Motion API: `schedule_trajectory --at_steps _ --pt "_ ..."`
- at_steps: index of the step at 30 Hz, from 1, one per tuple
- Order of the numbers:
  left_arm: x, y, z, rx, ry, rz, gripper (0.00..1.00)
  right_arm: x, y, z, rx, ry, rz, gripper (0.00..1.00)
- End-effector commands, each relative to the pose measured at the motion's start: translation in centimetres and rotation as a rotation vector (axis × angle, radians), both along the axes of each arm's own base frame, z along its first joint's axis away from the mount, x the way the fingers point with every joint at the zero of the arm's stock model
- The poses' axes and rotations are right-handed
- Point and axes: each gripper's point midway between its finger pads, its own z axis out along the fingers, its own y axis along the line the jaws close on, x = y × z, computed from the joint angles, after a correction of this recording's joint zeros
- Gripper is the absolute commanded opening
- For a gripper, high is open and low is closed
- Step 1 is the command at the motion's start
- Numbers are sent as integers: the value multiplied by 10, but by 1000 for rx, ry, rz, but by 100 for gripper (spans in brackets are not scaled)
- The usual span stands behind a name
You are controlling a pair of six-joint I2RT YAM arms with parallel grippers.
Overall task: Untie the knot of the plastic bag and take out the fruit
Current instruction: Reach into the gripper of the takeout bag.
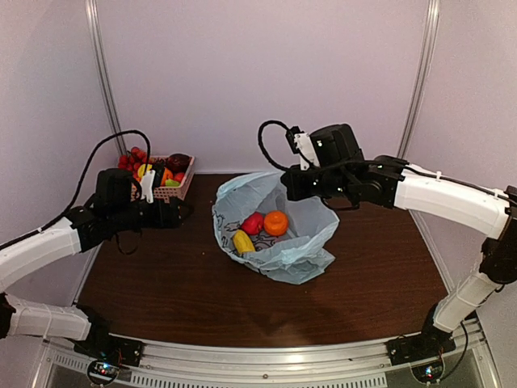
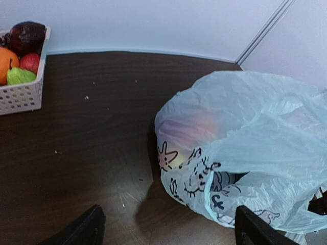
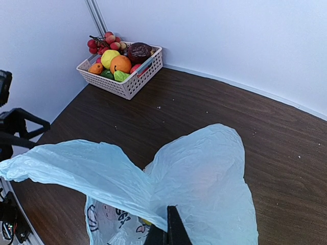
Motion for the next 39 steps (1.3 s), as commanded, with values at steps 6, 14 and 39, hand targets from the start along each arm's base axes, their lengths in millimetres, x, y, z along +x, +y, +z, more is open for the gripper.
schedule_trajectory --at_steps 6,14,39 --pt "-48 -33 -27 -97 35 -21 84 0 -9 13 33 -17 -28 0" --pt "-87 -79 -20 -78 -10 -197 73 -1 -9 9 42 -2 -34 0" --pt "-86 -187 -6 209 -184 -409 37 -9 -9 5 70 34 -21 0"
